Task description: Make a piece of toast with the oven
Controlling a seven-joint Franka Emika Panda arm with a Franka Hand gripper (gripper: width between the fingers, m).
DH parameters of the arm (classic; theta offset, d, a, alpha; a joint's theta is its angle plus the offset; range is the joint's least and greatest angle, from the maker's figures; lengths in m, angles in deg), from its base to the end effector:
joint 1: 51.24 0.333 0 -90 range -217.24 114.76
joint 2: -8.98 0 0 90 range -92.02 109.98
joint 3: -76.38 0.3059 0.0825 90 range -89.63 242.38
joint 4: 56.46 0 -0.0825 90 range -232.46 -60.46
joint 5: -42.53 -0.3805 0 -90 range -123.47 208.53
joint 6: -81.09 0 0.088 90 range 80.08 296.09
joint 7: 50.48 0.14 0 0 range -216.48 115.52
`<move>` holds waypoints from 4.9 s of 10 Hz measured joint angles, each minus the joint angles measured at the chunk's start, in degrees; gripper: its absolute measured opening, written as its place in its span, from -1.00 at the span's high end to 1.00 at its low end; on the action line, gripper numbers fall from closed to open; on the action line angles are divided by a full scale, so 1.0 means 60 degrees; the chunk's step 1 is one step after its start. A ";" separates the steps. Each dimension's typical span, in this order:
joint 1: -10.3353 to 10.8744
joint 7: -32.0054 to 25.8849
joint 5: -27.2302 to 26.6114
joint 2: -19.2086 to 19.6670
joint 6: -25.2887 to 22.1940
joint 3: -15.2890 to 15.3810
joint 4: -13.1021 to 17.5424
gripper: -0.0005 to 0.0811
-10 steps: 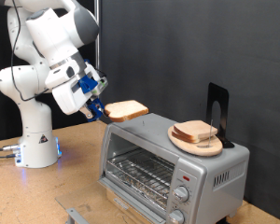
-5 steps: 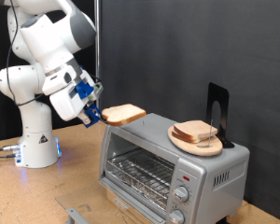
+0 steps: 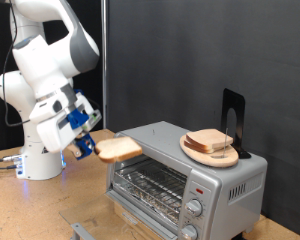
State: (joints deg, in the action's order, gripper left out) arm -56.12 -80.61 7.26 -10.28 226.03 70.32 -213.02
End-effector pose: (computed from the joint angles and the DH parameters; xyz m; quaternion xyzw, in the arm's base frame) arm 0.3968 -0.0681 0.2988 -0.9740 0.0729 -0.1267 0.1732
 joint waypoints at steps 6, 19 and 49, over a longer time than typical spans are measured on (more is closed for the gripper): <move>0.0033 -0.1094 -0.1041 0.1373 0.0863 -0.0017 0.0075 0.01; 0.0243 -0.2132 0.2283 0.2947 0.0456 0.0649 0.2064 0.01; 0.0693 0.1325 0.5810 0.1962 0.1833 0.1898 0.0551 0.01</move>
State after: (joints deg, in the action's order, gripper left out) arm -51.96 -72.66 42.12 1.49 237.02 81.71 -209.72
